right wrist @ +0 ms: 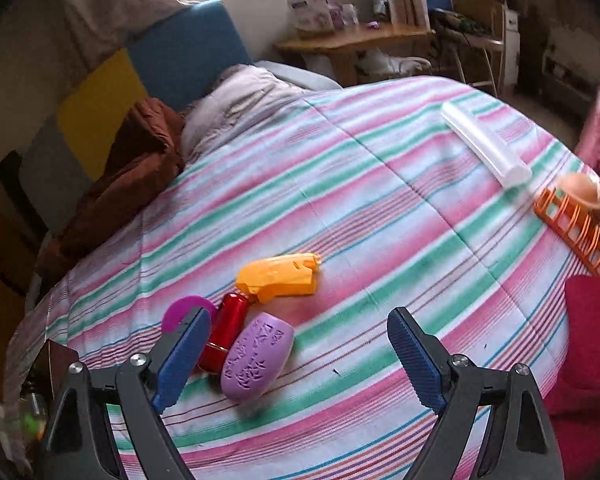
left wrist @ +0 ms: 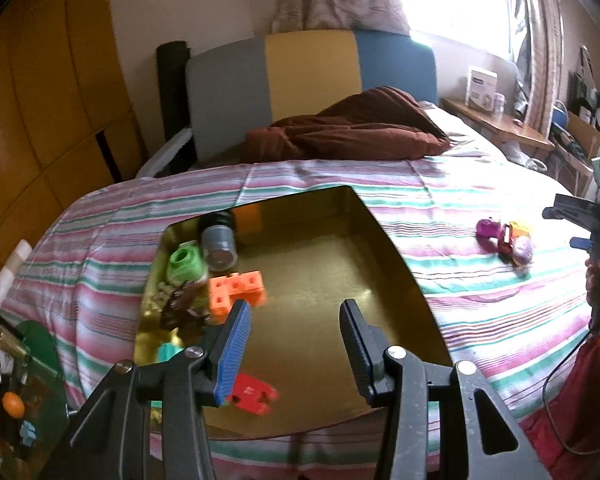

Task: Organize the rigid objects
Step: 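Grasp the magenta pacifier-shaped piece with the left tool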

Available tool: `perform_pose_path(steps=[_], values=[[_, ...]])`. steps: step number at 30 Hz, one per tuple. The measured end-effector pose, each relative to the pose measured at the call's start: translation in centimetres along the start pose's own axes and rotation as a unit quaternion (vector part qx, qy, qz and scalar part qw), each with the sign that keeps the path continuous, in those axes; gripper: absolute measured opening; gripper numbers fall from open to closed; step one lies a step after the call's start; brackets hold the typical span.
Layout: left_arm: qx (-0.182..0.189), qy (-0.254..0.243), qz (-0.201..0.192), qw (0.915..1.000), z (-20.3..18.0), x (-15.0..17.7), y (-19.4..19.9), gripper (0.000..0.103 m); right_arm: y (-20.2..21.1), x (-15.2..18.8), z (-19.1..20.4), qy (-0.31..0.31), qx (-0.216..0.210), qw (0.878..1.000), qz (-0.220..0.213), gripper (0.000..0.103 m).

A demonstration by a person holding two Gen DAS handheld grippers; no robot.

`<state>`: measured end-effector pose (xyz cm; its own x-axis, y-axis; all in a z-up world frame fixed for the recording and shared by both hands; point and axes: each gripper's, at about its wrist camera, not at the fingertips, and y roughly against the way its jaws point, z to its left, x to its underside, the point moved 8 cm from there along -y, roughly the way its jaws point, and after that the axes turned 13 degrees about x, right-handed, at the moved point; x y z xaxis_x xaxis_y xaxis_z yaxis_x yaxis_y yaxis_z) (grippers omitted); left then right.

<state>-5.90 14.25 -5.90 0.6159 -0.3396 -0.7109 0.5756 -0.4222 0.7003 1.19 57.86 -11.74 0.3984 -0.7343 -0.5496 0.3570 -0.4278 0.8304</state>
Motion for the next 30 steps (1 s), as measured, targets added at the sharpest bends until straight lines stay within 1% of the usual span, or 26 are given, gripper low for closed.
perform_pose_path(steps=[3,6,15,22,30], values=[[0.008,-0.010,0.004,0.9999,-1.1,-0.3,-0.7,0.047,-0.3,0.6,0.0,-0.003,-0.002,1.000,0.010,0.091],[0.017,-0.018,0.006,0.9997,-2.3,-0.6,-1.2,0.047,-0.2,0.8,0.0,-0.006,-0.002,1.000,0.010,0.092],[0.039,-0.042,0.014,0.9982,-5.2,-1.7,-2.9,0.047,-0.2,0.4,-0.8,-0.024,-0.001,1.000,0.009,0.092],[0.057,-0.052,0.024,0.9967,-7.3,-2.0,-4.4,0.047,-0.4,0.1,-1.3,-0.034,0.006,0.999,0.011,0.093],[0.066,-0.066,0.027,0.9953,-9.0,-2.5,-5.5,0.047,-0.7,-0.1,-2.0,-0.049,0.008,0.999,0.015,0.093]])
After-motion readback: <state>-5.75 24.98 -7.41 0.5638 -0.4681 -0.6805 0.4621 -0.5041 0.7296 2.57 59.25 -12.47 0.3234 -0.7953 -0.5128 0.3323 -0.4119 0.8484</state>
